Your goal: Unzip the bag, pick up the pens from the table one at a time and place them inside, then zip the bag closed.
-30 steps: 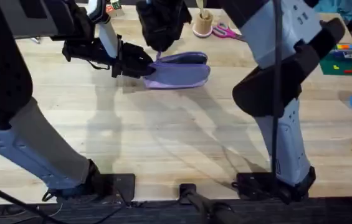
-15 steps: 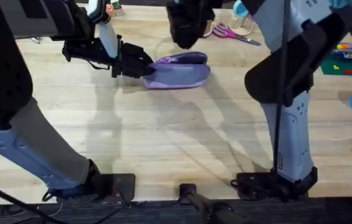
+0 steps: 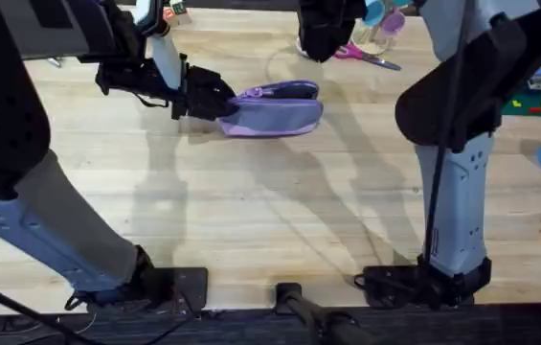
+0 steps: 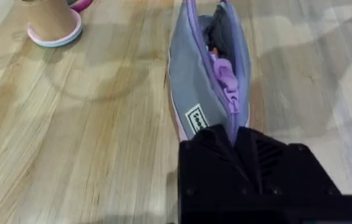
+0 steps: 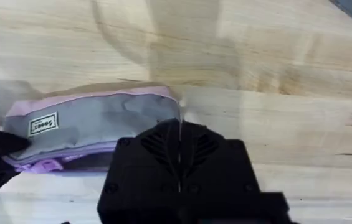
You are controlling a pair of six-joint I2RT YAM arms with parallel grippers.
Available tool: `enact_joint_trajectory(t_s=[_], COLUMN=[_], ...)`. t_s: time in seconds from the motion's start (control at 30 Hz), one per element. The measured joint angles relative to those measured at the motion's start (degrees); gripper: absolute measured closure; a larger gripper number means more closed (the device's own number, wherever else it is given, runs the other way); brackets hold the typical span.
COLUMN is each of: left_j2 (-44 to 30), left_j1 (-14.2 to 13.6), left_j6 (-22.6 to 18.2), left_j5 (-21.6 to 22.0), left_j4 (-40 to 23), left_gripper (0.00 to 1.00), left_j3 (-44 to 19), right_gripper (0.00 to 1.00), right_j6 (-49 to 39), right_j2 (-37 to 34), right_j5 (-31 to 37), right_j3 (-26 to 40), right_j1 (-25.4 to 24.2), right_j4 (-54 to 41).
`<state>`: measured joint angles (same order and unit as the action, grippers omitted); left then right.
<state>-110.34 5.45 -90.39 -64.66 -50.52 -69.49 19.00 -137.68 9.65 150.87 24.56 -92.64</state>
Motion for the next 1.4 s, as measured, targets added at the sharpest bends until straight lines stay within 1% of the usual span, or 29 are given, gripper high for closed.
enact_joint_trajectory(t_s=[0.13,0.17,0.2,0.37,0.4,0.43,0.53,0.6,0.7,0.83,0.93,1.03,1.1,1.17,1.27,1.4], left_j2=[-0.01,-0.02,-0.02,-0.01,-0.02,-0.02,-0.02,-0.02,-0.02,-0.02,0.0,-0.02,-0.01,-0.02,-0.02,-0.01], left_j1=[0.0,0.0,0.0,0.0,0.0,0.0,0.0,0.0,0.0,0.0,0.0,0.0,0.0,0.0,0.0,0.0], left_j6=[-0.01,-0.01,0.0,-0.02,-0.02,0.0,0.0,0.0,0.0,-0.02,0.0,0.0,0.0,0.0,0.0,-0.01], left_j5=[0.0,0.0,0.0,0.0,0.0,0.0,0.0,0.0,0.0,0.0,0.0,0.0,0.0,0.0,0.0,0.0], left_j4=[0.0,0.0,0.0,0.0,0.0,0.0,0.0,0.0,0.0,0.0,0.0,0.0,0.0,0.0,0.0,-0.01], left_gripper=[0.957,0.957,0.957,0.957,0.957,0.957,0.957,0.957,0.957,0.957,0.957,0.957,0.957,0.957,0.957,0.957], left_j3=[0.0,0.0,0.02,0.02,0.02,0.02,0.02,0.02,0.02,0.02,0.02,0.02,0.02,0.02,0.02,0.02], right_gripper=[0.965,0.939,0.829,0.112,0.032,0.014,0.006,0.006,0.006,0.006,0.005,0.005,0.005,0.005,0.006,0.006], right_j6=[-0.86,-1.02,-1.14,-2.79,-3.21,-3.24,-3.65,-4.08,-5.17,-6.51,-7.34,-9.33,-10.47,-11.03,-11.76,-11.95], right_j2=[2.57,3.62,4.94,11.55,12.68,13.5,15.6,17.15,20.37,25.32,29.18,33.0,34.54,34.96,34.45,32.9], right_j5=[0.01,0.0,-0.05,-2.56,-3.07,-3.37,-4.07,-4.45,-4.81,-5.05,-6.48,-10.9,-15.41,-19.99,-25.05,-28.27], right_j3=[-0.42,-0.44,-0.44,-0.44,-0.44,-0.44,-0.74,-2.65,-9.12,-20.37,-27.47,-32.42,-33.72,-34.05,-34.4,-34.47], right_j1=[0.47,0.58,0.68,0.42,0.29,0.18,-0.01,-0.11,-0.3,-1.53,-4.06,-7.57,-9.74,-10.69,-10.4,-9.18], right_j4=[-0.02,-0.02,0.0,-0.02,-0.02,-0.02,0.0,0.0,0.0,0.05,0.59,2.1,3.7,4.92,7.71,12.84])
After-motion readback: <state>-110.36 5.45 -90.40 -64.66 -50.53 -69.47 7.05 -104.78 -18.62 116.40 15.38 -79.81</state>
